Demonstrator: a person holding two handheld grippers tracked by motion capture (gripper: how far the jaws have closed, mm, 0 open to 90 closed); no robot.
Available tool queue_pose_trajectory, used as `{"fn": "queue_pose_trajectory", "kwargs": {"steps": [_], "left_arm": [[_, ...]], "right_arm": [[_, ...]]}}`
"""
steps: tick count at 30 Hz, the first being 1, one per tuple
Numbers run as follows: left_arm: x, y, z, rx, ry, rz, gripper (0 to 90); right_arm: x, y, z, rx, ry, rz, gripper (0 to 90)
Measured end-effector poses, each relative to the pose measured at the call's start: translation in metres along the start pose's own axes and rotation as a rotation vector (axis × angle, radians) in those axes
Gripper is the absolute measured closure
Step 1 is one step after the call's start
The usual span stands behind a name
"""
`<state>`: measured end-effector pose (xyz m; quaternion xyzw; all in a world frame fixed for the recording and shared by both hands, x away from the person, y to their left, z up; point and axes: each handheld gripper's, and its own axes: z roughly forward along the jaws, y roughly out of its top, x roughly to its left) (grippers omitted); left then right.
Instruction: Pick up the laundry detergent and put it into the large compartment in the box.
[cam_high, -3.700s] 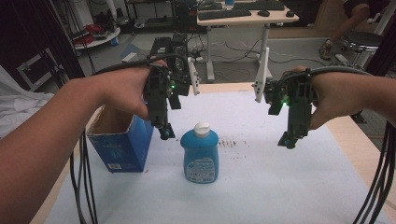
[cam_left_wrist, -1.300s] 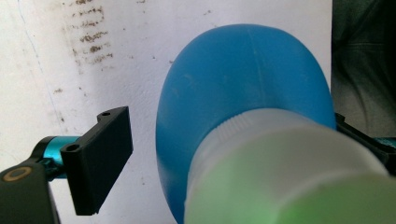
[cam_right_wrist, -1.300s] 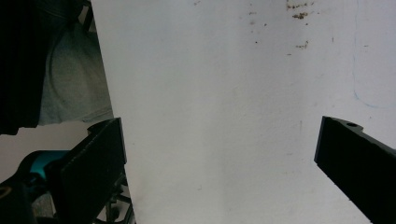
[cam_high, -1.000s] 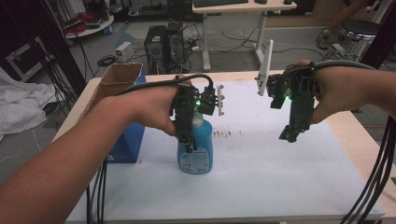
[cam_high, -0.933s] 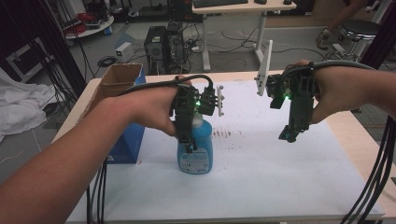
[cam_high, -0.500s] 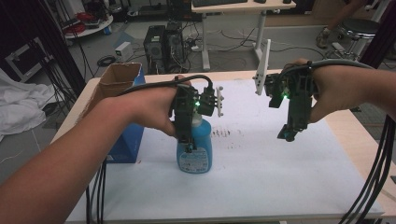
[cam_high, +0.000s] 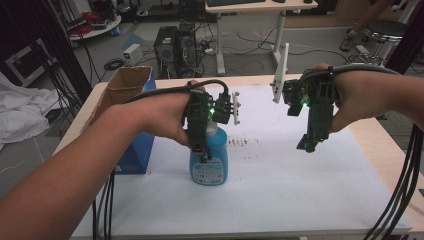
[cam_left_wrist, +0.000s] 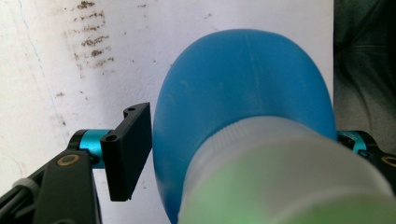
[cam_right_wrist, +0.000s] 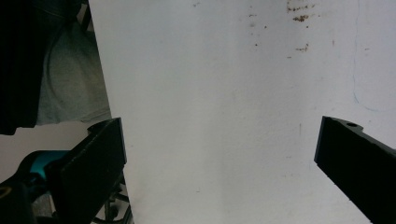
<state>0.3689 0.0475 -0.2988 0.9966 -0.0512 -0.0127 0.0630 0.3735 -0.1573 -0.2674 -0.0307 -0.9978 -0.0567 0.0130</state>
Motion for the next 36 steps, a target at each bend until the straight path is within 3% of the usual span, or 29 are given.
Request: {"fn": "queue_pose_trajectory", "kwargs": {"steps": [9, 15, 29, 32, 36], "left_arm": [[0.000, 0.000, 0.001, 0.004, -0.016, -0.003, 32.2], [0.000, 0.000, 0.001, 0.003, -0.041, 0.018, 38.6], [0.000, 0.002, 0.000, 0.032, -0.033, -0.015, 39.7], [0.000, 0.001, -0.002, 0.020, -0.038, -0.026, 39.8], [-0.002, -0.003, -0.018, 0.006, -0.038, -0.048, 39.8]], "right_arm": [[-0.001, 0.000, 0.001, 0.000, 0.002, 0.001, 1.2], [-0.001, -0.001, 0.002, -0.005, 0.001, 0.005, 1.2], [-0.001, 0.000, 0.004, -0.001, 0.004, -0.001, 1.2], [-0.001, 0.000, 0.004, -0.002, 0.003, 0.000, 1.2], [0.000, -0.001, 0.003, -0.002, 0.001, 0.004, 1.2]]}}
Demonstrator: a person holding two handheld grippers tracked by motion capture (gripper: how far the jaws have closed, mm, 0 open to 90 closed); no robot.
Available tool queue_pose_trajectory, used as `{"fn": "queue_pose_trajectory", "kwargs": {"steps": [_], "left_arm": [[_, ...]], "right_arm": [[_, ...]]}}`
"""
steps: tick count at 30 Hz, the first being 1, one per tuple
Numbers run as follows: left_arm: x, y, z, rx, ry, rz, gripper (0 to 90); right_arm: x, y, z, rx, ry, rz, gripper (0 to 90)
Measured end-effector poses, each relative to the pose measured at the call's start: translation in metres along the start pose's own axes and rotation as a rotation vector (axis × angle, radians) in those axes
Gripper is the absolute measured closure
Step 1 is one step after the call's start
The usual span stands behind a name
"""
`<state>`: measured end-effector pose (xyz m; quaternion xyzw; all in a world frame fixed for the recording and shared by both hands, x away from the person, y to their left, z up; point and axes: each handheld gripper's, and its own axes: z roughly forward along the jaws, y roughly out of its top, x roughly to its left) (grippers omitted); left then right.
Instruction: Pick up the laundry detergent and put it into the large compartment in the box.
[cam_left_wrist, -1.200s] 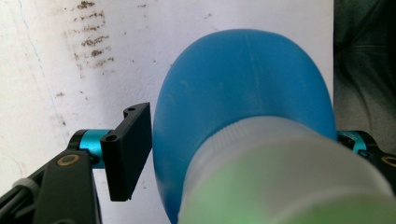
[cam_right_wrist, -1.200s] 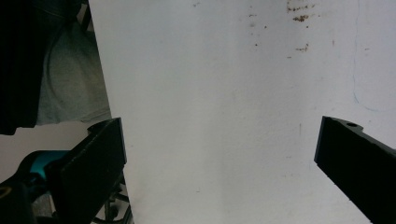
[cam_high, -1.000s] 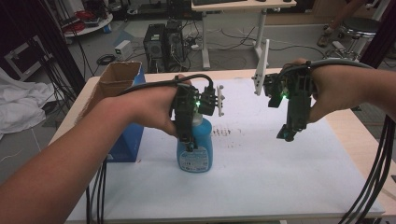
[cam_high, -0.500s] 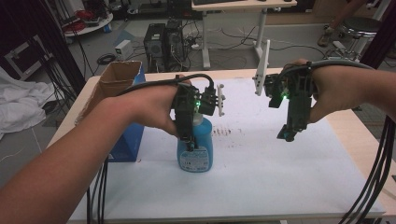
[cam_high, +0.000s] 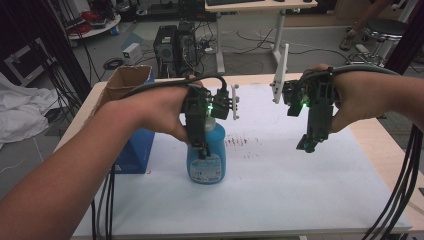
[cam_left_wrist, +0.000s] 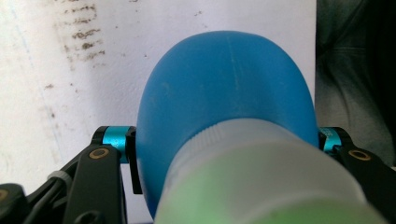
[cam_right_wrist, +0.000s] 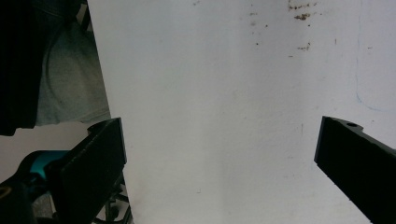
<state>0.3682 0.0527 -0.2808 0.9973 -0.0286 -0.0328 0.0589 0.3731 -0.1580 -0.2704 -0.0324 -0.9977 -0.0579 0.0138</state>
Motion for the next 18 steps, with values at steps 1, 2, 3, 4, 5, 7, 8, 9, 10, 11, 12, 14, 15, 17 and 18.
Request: {"fn": "queue_pose_trajectory", "kwargs": {"steps": [1, 2, 3, 4, 5, 7, 8, 9, 10, 11, 12, 14, 15, 17, 18], "left_arm": [[0.000, -0.001, -0.005, 0.003, 0.003, -0.001, 39.8], [-0.001, -0.002, -0.010, 0.004, 0.008, -0.007, 39.8], [-0.002, -0.003, -0.015, 0.003, 0.012, -0.012, 39.8], [-0.002, -0.004, -0.021, 0.001, 0.018, -0.019, 39.8], [-0.003, -0.004, -0.027, 0.007, 0.022, -0.020, 39.8], [-0.003, -0.007, -0.039, 0.002, 0.033, -0.046, 39.8], [-0.003, -0.008, -0.045, 0.000, 0.037, -0.060, 39.9], [-0.003, -0.009, -0.051, -0.002, 0.041, -0.075, 39.8], [-0.002, -0.011, -0.057, -0.008, 0.046, -0.094, 39.8], [-0.002, -0.012, -0.063, -0.004, 0.047, -0.112, 39.8], [-0.002, -0.013, -0.068, 0.000, 0.049, -0.124, 39.8], [-0.002, -0.016, -0.078, 0.006, 0.049, -0.150, 39.8], [-0.002, -0.017, -0.083, 0.004, 0.050, -0.155, 39.9], [-0.003, -0.020, -0.091, 0.006, 0.058, -0.168, 39.9], [-0.003, -0.022, -0.095, 0.008, 0.062, -0.172, 39.9]], "right_arm": [[0.000, 0.000, 0.000, 0.000, -0.001, 0.003, 1.2], [0.000, 0.000, 0.000, -0.001, 0.001, 0.000, 1.2], [0.000, 0.000, 0.000, -0.001, -0.001, 0.001, 1.2], [0.000, 0.000, 0.000, -0.001, 0.000, 0.002, 1.2], [0.001, 0.000, -0.001, 0.000, 0.000, -0.001, 1.2], [0.001, 0.000, -0.001, -0.004, -0.001, -0.005, 1.2], [0.001, 0.000, -0.001, -0.004, -0.001, -0.005, 1.2], [0.001, 0.000, -0.001, -0.005, -0.003, -0.007, 1.2], [0.001, 0.000, -0.001, -0.006, -0.003, -0.007, 1.2], [0.001, 0.001, -0.001, -0.006, -0.005, -0.008, 1.2], [0.001, 0.001, -0.001, -0.008, -0.006, -0.009, 1.2], [0.002, 0.002, -0.001, -0.009, -0.006, -0.007, 1.2], [0.003, 0.002, -0.002, -0.007, -0.005, -0.003, 1.2], [0.003, 0.003, -0.001, -0.009, -0.003, -0.012, 1.2], [0.003, 0.003, -0.001, -0.008, -0.003, -0.012, 1.2]]}}
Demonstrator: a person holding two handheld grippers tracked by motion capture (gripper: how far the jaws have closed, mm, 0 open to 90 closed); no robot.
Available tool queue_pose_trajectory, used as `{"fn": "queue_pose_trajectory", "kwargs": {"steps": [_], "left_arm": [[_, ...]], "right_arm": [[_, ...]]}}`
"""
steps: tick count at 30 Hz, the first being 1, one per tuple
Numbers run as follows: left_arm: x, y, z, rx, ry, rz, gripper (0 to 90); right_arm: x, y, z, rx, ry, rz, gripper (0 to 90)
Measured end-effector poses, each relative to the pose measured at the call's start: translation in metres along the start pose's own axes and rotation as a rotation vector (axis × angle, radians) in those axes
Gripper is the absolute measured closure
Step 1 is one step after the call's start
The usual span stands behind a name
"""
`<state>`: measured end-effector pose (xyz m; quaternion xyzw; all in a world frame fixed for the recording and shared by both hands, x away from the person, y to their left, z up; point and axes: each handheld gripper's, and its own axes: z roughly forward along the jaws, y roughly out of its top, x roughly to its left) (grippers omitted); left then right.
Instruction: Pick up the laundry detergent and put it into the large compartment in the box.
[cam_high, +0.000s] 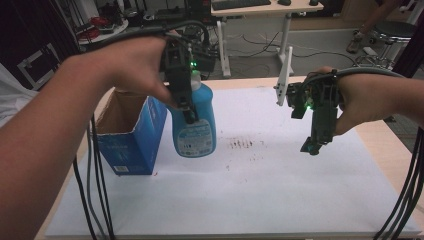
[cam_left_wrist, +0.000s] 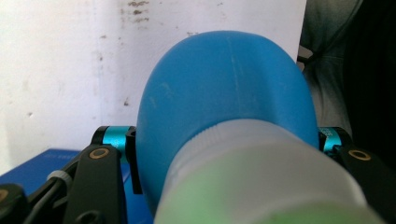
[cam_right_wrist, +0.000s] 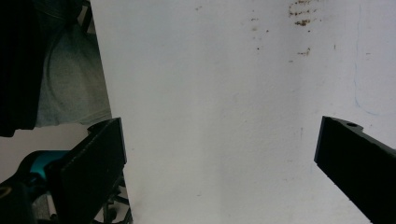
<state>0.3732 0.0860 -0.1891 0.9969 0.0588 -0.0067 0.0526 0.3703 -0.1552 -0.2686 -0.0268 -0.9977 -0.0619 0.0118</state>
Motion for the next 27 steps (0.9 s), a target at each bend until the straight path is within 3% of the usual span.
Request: {"fn": "queue_pose_trajectory", "kwargs": {"steps": [13, 17, 27], "left_arm": [[0.011, -0.030, -0.051, -0.044, -0.005, -0.098, 39.8], [0.015, -0.043, -0.063, -0.071, -0.027, -0.140, 39.8], [0.027, -0.068, -0.078, -0.040, 0.006, -0.247, 39.8]], "right_arm": [[0.000, 0.003, 0.000, 0.001, 0.002, -0.007, 1.1], [0.000, 0.006, -0.002, -0.009, 0.001, -0.008, 1.2], [-0.001, 0.007, -0.004, -0.013, -0.007, -0.002, 1.2]]}}
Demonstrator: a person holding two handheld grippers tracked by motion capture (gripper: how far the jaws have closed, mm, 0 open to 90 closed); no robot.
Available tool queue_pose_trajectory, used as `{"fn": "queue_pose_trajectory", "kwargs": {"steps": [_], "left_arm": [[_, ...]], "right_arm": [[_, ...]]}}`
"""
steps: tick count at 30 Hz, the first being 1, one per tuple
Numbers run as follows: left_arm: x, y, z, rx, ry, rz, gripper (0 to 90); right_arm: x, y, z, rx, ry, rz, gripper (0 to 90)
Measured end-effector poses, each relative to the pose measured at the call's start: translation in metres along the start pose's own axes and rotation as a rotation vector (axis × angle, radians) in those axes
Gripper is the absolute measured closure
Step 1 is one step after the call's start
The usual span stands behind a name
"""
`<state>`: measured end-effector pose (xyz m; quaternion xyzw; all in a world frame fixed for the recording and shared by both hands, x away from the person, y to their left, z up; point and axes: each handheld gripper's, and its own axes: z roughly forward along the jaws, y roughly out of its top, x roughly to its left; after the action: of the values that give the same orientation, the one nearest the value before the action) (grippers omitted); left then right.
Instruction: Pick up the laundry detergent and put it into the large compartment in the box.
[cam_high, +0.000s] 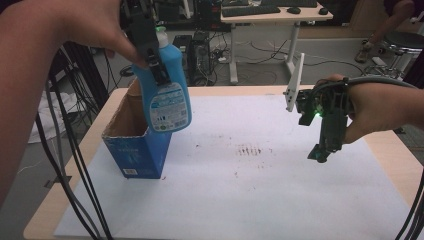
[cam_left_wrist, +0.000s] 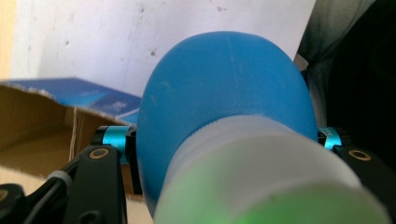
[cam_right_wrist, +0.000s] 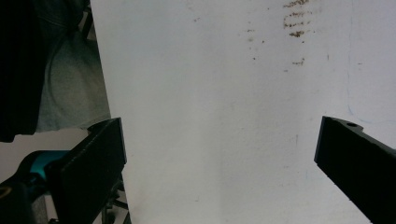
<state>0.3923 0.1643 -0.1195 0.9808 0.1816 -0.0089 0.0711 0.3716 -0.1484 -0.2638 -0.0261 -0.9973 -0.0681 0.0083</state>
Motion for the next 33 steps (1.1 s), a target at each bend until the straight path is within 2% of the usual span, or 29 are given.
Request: {"fn": "queue_pose_trajectory", "kwargs": {"steps": [2, 3, 8, 9, 10, 16, 18, 27, 33], "left_arm": [[0.003, -0.002, -0.001, -0.004, 0.002, -0.012, 39.8], [0.008, -0.007, -0.004, -0.004, 0.007, -0.043, 39.8], [0.018, -0.017, -0.008, -0.007, 0.014, -0.112, 39.8], [0.018, -0.017, -0.008, -0.007, 0.014, -0.112, 39.8], [0.023, -0.023, -0.009, -0.009, 0.017, -0.147, 39.8], [0.035, -0.036, -0.011, -0.002, 0.036, -0.241, 39.7], [0.039, -0.039, -0.011, 0.000, 0.038, -0.284, 39.8], [0.050, -0.052, -0.012, -0.007, 0.051, -0.364, 39.7], [0.056, -0.058, -0.007, 0.017, 0.068, -0.423, 39.7]], "right_arm": [[0.000, 0.000, 0.000, 0.000, -0.001, -0.003, 1.2], [0.000, 0.001, 0.000, 0.001, 0.001, -0.006, 1.2], [0.001, 0.002, 0.001, 0.002, -0.001, -0.002, 1.2], [0.001, 0.002, 0.001, 0.002, -0.001, -0.002, 1.2], [0.001, 0.002, 0.001, 0.002, 0.000, -0.004, 1.2], [0.000, 0.002, 0.001, 0.003, 0.001, -0.006, 1.2], [0.000, 0.002, 0.001, 0.003, 0.002, -0.002, 1.2], [-0.001, 0.002, 0.002, 0.007, 0.004, 0.001, 1.1], [-0.002, 0.003, 0.002, 0.002, 0.004, -0.001, 1.2]]}}
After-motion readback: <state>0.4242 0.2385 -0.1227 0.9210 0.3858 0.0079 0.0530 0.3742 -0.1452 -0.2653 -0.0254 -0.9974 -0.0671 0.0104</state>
